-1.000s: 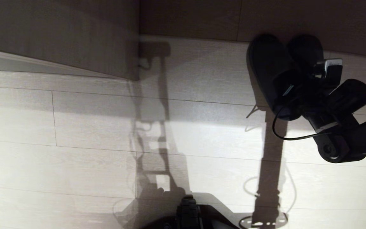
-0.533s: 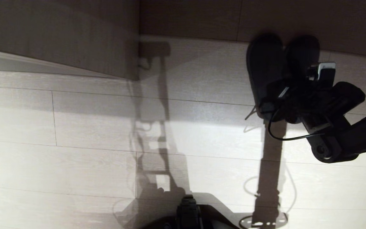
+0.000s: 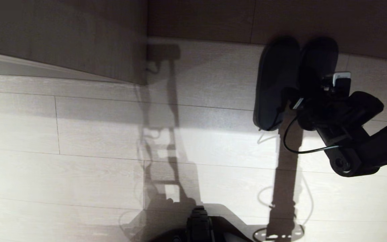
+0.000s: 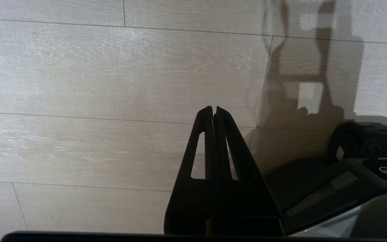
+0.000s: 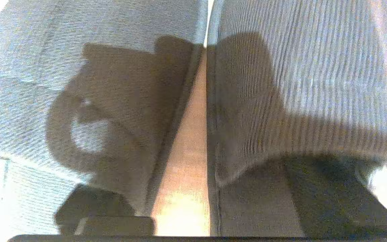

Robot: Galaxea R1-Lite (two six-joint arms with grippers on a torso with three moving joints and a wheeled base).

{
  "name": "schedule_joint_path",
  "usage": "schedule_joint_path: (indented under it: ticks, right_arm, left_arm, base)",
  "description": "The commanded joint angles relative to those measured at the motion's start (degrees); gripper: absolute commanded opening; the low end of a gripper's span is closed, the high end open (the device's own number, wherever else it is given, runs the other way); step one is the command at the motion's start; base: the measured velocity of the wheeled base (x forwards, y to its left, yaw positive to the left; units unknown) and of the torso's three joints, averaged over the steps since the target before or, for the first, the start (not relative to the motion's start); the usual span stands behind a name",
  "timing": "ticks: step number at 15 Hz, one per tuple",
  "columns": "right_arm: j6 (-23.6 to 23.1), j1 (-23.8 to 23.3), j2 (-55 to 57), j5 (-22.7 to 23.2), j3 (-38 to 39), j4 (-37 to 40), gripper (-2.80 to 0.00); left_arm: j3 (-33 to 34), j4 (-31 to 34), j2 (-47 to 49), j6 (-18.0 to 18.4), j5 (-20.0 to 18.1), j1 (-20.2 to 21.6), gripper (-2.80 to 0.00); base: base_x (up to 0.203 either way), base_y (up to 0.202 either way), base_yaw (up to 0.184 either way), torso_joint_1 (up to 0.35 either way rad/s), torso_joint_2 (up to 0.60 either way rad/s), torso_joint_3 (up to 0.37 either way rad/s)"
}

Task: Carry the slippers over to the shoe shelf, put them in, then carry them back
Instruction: Place the slippers on the floor

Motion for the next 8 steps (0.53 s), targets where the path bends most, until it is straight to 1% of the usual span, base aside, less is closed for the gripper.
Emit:
schedule_joint_path:
  ticks: [1, 8]
  right_arm:
    - [-0.06, 0.01, -0.44, 0.07, 1.05, -0.5, 0.0]
    - [-0.54, 0.01, -3.5, 0.08, 7.07, -0.59, 0.0]
  left_arm:
    - [0.0, -0.01, -0.02, -0.09, -0.01, 0.0, -2.8]
    - [0.0, -0.01, -0.02, -0.09, -0.01, 0.0, -2.8]
  base:
    - [0.0, 0.0, 0.0, 0.0, 0.0, 0.0]
    - [0.0, 0.0, 0.0, 0.0, 0.0, 0.0]
